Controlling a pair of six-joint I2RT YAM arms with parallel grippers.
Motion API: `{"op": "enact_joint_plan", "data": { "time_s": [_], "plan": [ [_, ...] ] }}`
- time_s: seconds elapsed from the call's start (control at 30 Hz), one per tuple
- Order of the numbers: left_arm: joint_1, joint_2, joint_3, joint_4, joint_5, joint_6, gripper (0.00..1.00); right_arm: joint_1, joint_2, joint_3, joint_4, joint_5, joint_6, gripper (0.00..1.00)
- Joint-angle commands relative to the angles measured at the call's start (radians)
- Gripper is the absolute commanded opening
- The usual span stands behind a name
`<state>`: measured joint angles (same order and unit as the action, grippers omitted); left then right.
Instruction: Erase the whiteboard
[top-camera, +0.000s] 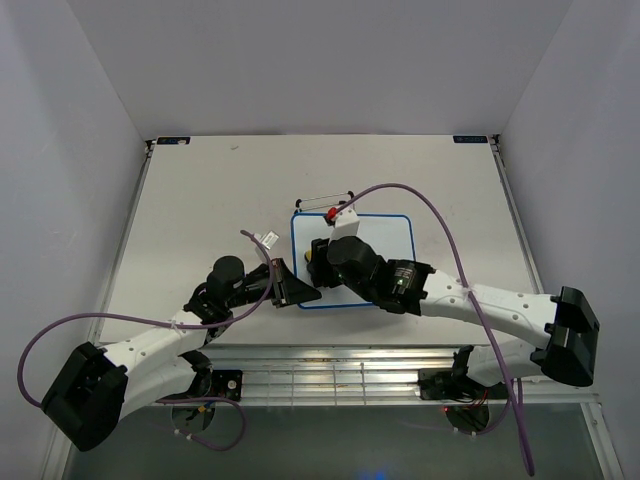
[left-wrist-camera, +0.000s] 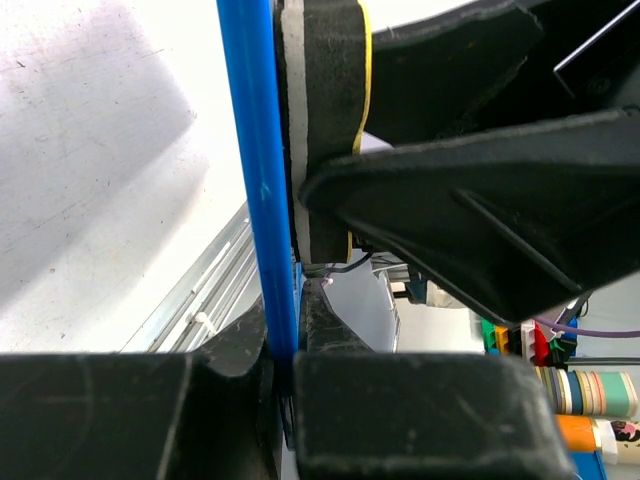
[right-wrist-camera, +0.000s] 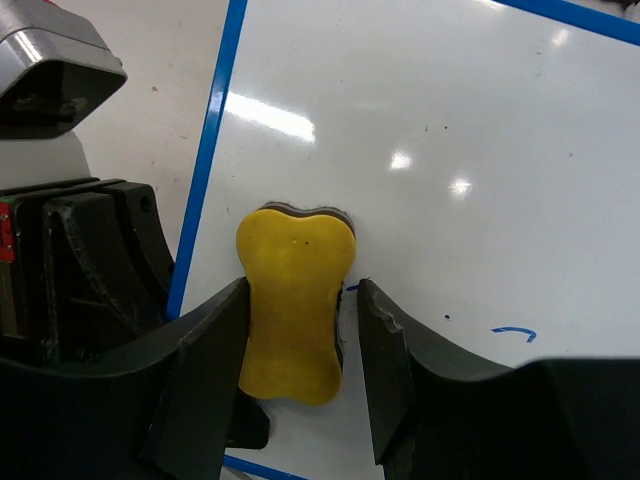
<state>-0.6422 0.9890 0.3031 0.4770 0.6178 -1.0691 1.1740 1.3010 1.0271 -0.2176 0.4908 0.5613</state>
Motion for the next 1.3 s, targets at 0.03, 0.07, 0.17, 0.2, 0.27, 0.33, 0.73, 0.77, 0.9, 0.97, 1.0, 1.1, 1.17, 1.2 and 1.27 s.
{"op": "enact_joint_plan", "data": {
  "time_s": [0.03,0.07,0.17,0.2,0.27,0.33,0.73,0.77,0.9,0.97,1.0,1.1,1.17,1.2,1.27],
  "plan": [
    [-0.013,-0.058,0.016,0.216,0.068,0.032,0.0,0.01,0.041,0.042,-0.081,0.063,-0.017,0.53],
    [-0.013,-0.059,0.013,0.216,0.066,0.032,0.0,0.013,0.046,0.047,-0.083,0.066,-0.017,0.53],
    [-0.013,-0.064,0.004,0.213,0.063,0.032,0.0,0.026,0.06,0.068,-0.097,0.086,-0.018,0.53],
    [-0.013,-0.064,0.001,0.212,0.063,0.034,0.0,0.029,0.06,0.074,-0.097,0.083,-0.02,0.53],
    [-0.013,-0.064,-0.004,0.21,0.065,0.035,0.0,0.03,0.058,0.073,-0.08,0.074,-0.021,0.52],
    [-0.013,-0.064,-0.007,0.21,0.066,0.035,0.0,0.036,0.063,0.076,-0.074,0.072,-0.023,0.52],
    [-0.013,-0.058,-0.021,0.195,0.062,0.044,0.0,0.049,0.073,0.114,-0.105,0.086,-0.029,0.5],
    [-0.013,-0.056,-0.021,0.196,0.06,0.044,0.0,0.05,0.072,0.114,-0.106,0.089,-0.029,0.5],
    [-0.013,-0.055,-0.018,0.193,0.06,0.044,0.0,0.05,0.072,0.12,-0.118,0.1,-0.031,0.51],
    [-0.013,-0.056,-0.016,0.192,0.059,0.046,0.0,0.05,0.069,0.122,-0.124,0.104,-0.028,0.5],
    [-0.013,-0.055,-0.016,0.19,0.059,0.046,0.0,0.05,0.067,0.119,-0.127,0.106,-0.028,0.5],
    [-0.011,-0.053,-0.018,0.187,0.054,0.046,0.0,0.05,0.063,0.12,-0.134,0.114,-0.024,0.49],
    [-0.011,-0.049,-0.019,0.186,0.051,0.046,0.0,0.05,0.061,0.119,-0.14,0.118,-0.023,0.47],
    [-0.011,-0.047,-0.019,0.186,0.051,0.046,0.0,0.052,0.061,0.117,-0.141,0.12,-0.023,0.47],
    [-0.013,-0.043,-0.021,0.186,0.048,0.047,0.0,0.05,0.066,0.125,-0.161,0.132,-0.018,0.42]
  ]
}}
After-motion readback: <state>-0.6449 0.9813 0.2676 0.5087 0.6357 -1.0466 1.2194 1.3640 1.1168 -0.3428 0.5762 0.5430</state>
